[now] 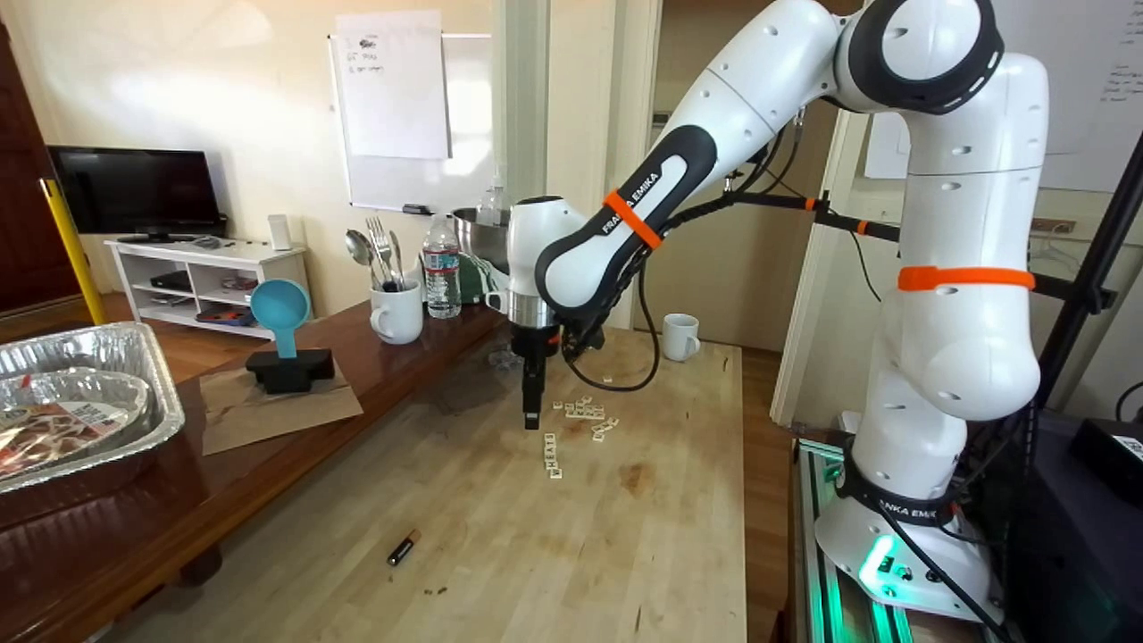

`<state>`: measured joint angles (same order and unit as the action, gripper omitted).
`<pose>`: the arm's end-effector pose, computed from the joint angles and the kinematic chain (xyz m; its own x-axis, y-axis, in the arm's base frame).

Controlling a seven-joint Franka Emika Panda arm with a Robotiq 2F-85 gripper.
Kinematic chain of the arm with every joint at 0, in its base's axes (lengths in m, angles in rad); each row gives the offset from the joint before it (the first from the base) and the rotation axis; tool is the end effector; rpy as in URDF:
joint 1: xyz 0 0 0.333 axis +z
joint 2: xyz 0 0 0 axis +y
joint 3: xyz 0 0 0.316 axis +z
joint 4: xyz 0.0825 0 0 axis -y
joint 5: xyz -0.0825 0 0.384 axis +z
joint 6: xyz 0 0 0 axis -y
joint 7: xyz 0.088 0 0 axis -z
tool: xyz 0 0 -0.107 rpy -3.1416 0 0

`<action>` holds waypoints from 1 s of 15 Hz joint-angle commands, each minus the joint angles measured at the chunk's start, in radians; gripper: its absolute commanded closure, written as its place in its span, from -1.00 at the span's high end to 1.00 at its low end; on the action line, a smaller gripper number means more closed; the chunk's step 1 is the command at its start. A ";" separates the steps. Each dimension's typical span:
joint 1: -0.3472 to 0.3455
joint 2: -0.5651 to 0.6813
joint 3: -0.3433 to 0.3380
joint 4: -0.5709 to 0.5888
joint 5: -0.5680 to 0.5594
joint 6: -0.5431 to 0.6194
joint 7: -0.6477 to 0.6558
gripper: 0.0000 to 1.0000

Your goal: Create the word 'Wheat'.

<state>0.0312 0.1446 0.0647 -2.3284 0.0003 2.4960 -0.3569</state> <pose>0.5180 0.0500 0.2788 0.8994 0.4364 0.0251 0.4366 -0.8997 -0.0008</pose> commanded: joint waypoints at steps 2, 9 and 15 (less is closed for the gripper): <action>-0.022 0.017 0.001 -0.034 0.012 0.061 -0.036 0.17; -0.050 0.036 -0.009 -0.074 0.013 0.127 -0.023 -0.92; -0.063 0.059 -0.017 -0.092 0.002 0.191 -0.001 -1.00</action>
<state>-0.0228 0.1920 0.0506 -2.4012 0.0023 2.6392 -0.3704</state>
